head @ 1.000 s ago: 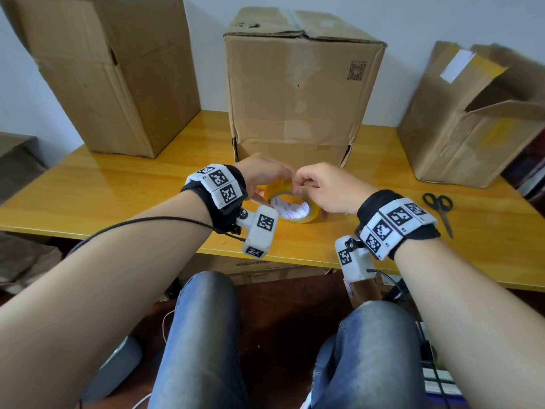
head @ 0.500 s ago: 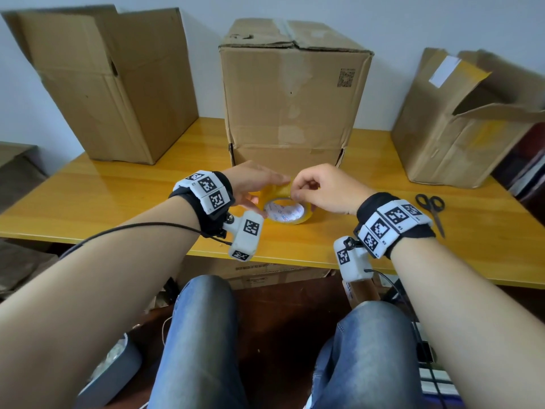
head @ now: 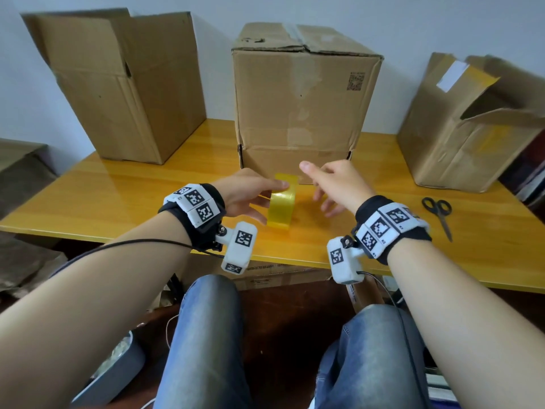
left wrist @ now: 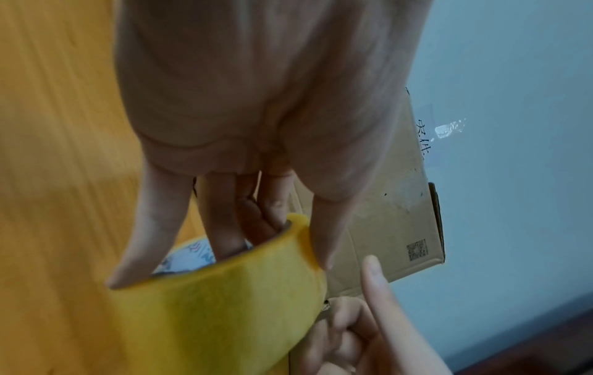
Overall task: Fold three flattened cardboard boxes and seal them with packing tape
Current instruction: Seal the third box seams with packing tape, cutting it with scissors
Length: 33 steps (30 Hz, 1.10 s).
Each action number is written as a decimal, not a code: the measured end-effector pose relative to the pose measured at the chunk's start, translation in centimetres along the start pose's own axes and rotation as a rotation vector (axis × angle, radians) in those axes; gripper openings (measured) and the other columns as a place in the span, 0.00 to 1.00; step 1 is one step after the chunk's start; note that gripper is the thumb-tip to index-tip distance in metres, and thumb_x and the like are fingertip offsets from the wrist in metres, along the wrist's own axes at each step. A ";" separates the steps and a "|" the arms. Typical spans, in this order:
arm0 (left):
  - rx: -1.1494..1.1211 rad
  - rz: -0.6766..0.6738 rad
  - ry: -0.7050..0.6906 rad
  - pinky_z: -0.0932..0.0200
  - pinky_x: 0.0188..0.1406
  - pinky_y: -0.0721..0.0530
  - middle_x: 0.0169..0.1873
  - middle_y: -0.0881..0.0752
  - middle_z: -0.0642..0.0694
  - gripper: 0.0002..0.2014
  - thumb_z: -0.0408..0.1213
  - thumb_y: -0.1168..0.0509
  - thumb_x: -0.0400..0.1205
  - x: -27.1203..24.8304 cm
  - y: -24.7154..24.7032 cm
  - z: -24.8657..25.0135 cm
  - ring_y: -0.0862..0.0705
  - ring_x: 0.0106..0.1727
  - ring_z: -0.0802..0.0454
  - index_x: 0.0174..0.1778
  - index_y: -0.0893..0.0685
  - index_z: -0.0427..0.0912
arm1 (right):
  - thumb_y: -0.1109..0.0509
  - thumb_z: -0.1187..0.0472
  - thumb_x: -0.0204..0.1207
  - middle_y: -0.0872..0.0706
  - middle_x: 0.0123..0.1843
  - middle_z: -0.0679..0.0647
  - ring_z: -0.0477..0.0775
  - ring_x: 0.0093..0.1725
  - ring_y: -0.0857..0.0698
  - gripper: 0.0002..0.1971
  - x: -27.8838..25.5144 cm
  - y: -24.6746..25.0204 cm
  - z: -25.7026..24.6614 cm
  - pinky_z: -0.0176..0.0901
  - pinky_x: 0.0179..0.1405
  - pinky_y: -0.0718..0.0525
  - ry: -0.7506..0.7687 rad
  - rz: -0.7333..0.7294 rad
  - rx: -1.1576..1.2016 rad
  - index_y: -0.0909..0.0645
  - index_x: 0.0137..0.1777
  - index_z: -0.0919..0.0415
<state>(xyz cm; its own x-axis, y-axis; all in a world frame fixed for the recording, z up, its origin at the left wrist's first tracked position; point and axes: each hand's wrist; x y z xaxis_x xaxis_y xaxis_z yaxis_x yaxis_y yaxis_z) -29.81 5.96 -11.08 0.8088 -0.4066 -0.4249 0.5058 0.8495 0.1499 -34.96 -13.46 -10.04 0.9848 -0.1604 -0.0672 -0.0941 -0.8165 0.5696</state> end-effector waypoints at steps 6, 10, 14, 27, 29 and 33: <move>0.003 -0.012 -0.051 0.41 0.55 0.09 0.49 0.08 0.39 0.19 0.42 0.26 0.81 0.1 -0.8 -0.3 0.10 0.49 0.45 0.59 0.12 0.30 | 0.42 0.41 0.88 0.12 0.36 0.58 0.58 0.30 0.12 0.26 0.2 -1.6 0.0 0.55 0.30 0.08 0.011 -0.217 -0.065 0.17 0.52 0.65; 0.093 0.034 -0.021 0.51 0.43 0.12 0.48 0.12 0.42 0.25 0.51 0.25 0.78 0.6 -1.1 -0.5 0.14 0.46 0.47 0.62 0.13 0.34 | 0.45 0.48 0.91 0.16 0.32 0.59 0.55 0.25 0.16 0.23 0.6 -1.6 0.5 0.50 0.23 0.11 0.070 -0.246 -0.128 0.20 0.44 0.65; 0.086 0.034 -0.016 0.58 0.43 0.13 0.58 0.10 0.39 0.22 0.50 0.27 0.81 0.8 -1.4 -0.3 0.12 0.46 0.49 0.63 0.13 0.36 | 0.43 0.48 0.90 0.22 0.23 0.53 0.53 0.18 0.23 0.23 0.8 -1.2 0.9 0.40 0.17 0.19 0.094 -0.222 -0.142 0.23 0.36 0.60; 0.067 0.051 0.000 0.53 0.44 0.08 0.51 0.12 0.41 0.17 0.46 0.28 0.82 1.7 -2.1 0.2 0.11 0.43 0.46 0.59 0.13 0.37 | 0.34 0.67 0.83 0.23 0.20 0.57 0.48 0.15 0.29 0.18 1.4 -1.2 2.0 0.51 0.29 0.09 -0.037 -0.251 0.317 0.24 0.29 0.64; 0.073 0.049 -0.002 0.53 0.43 0.08 0.51 0.11 0.41 0.18 0.46 0.27 0.82 1.8 -2.0 0.3 0.10 0.44 0.46 0.61 0.14 0.36 | 0.35 0.69 0.82 0.21 0.21 0.59 0.49 0.14 0.26 0.18 1.4 -1.1 2.0 0.56 0.35 0.08 -0.055 -0.260 0.323 0.25 0.29 0.65; 0.050 0.033 0.008 0.50 0.45 0.07 0.50 0.11 0.41 0.18 0.45 0.27 0.82 1.8 -1.6 0.2 0.09 0.44 0.46 0.61 0.14 0.36 | 0.37 0.73 0.81 0.17 0.24 0.61 0.52 0.18 0.18 0.18 1.4 -0.8 2.1 0.62 0.45 0.11 -0.062 -0.303 0.256 0.26 0.28 0.66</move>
<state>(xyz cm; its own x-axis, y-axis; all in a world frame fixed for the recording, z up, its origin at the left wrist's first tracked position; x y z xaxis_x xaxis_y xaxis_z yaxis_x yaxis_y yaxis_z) -29.13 3.80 -11.86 0.8231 -0.3753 -0.4262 0.4931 0.8447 0.2084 -33.78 -14.19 -12.29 0.9635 0.0818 -0.2550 0.1580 -0.9424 0.2948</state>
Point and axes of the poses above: each hand's wrist, its own x-axis towards the middle knuckle, its own y-axis out of the back of the hand, z = x × y
